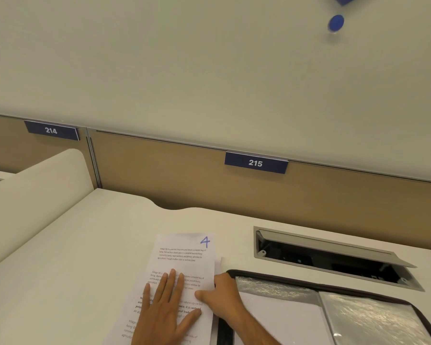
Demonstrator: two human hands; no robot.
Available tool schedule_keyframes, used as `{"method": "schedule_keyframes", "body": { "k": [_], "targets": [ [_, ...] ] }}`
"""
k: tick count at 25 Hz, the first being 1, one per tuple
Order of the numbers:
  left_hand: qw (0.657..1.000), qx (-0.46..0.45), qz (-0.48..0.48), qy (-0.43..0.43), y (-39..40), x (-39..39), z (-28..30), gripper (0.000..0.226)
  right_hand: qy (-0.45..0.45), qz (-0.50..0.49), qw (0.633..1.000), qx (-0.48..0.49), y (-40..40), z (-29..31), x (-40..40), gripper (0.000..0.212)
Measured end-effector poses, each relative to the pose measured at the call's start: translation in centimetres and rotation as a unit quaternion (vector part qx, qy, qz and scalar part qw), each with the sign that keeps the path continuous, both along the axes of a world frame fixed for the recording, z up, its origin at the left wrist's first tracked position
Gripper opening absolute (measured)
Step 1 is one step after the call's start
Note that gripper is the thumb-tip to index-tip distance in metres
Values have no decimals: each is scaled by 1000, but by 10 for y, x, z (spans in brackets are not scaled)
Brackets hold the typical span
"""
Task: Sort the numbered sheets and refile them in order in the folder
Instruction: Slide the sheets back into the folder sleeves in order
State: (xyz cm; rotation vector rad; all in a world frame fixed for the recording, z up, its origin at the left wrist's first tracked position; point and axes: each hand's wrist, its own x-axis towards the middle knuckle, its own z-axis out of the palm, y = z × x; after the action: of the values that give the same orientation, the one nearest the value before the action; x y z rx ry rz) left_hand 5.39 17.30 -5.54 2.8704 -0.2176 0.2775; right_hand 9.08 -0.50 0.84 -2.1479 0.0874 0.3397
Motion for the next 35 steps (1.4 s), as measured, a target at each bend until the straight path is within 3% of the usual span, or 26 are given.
{"method": "schedule_keyframes", "body": {
  "k": [4,7,10,14,19,22,30,35],
  "targets": [
    [999,-47,-2,19,-2,-6,20,94,31,-11,997,70,-24,17,-7,28],
    [995,-89,46,-17,-5,-7,39,98,45,-13,993,112,-56,36,-17,23],
    [976,-204,81,6,-22,-14,63,101,64,-3,989,136,-95,53,-31,25],
    [879,-450,121,99,-59,-31,90,93,91,5,986,137,-155,61,-58,35],
    [791,-575,82,194,-117,-53,96,75,99,-17,983,151,-222,68,-90,35],
    [776,-596,64,197,-156,-63,101,70,105,-63,978,170,-256,66,-107,32],
    [776,-594,54,205,-255,-65,95,67,83,-116,971,194,-337,54,-134,37],
    [778,-596,59,189,-308,-50,88,35,32,-153,962,224,-398,54,-128,39]
  ]
}}
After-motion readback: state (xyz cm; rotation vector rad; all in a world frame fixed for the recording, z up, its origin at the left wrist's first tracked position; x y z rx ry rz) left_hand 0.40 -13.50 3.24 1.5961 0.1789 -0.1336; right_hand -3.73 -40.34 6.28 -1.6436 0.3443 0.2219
